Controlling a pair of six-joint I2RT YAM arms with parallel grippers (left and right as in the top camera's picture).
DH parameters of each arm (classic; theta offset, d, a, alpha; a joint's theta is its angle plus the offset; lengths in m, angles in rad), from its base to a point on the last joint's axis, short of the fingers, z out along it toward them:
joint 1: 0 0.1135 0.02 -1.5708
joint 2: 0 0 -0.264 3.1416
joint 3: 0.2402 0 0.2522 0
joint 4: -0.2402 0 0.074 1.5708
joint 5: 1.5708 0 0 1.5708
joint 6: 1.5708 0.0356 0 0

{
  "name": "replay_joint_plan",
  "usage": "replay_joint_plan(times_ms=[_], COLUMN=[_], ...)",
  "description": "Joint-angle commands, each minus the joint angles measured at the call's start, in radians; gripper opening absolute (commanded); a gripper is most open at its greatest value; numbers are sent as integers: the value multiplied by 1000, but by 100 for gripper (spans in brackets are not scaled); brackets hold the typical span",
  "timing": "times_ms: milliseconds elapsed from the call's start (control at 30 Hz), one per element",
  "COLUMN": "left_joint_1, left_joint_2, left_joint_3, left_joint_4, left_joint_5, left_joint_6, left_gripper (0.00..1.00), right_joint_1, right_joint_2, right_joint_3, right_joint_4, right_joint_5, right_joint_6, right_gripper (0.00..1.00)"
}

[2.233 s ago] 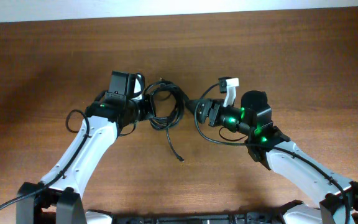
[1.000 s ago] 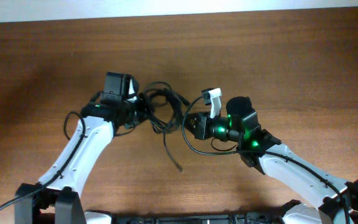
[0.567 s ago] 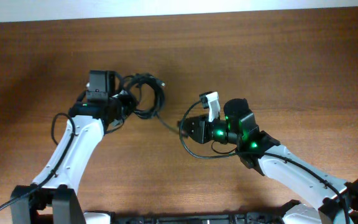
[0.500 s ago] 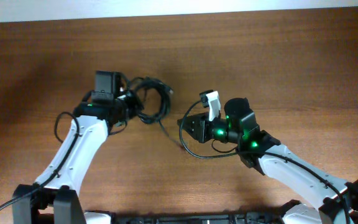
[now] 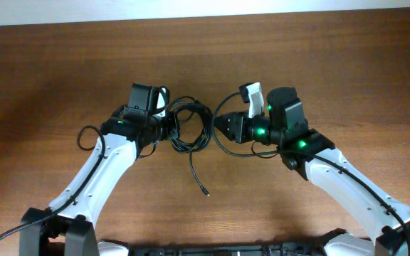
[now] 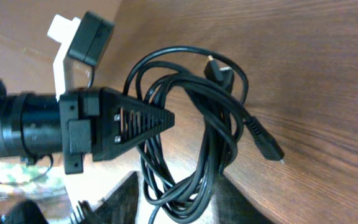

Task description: Untangle cables

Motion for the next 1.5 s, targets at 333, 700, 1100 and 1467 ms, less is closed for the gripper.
replay_joint_plan(times_ms=[333,700,1100,1467], left_joint_1=[-75,-125,-124,-124], left_joint_2=[-13,-13,-13,-13], left_joint_3=[10,10,10,10], left_joint_4=[6,10,95,99], left_joint_5=[46,45,80,145], left_joint_6=[5,5,-112,-112], left_gripper=[0,0,0,0], right_joint_1=[119,119,118,117], right_joint_2=[84,101,101,101], right_joint_3=[12,12,11,11], right_joint_4=[-18,-213,-394,-228], right_joint_5=[176,427,615,452], right_joint_6=[-42,-42,-26,-31], right_gripper=[30,30,24,6])
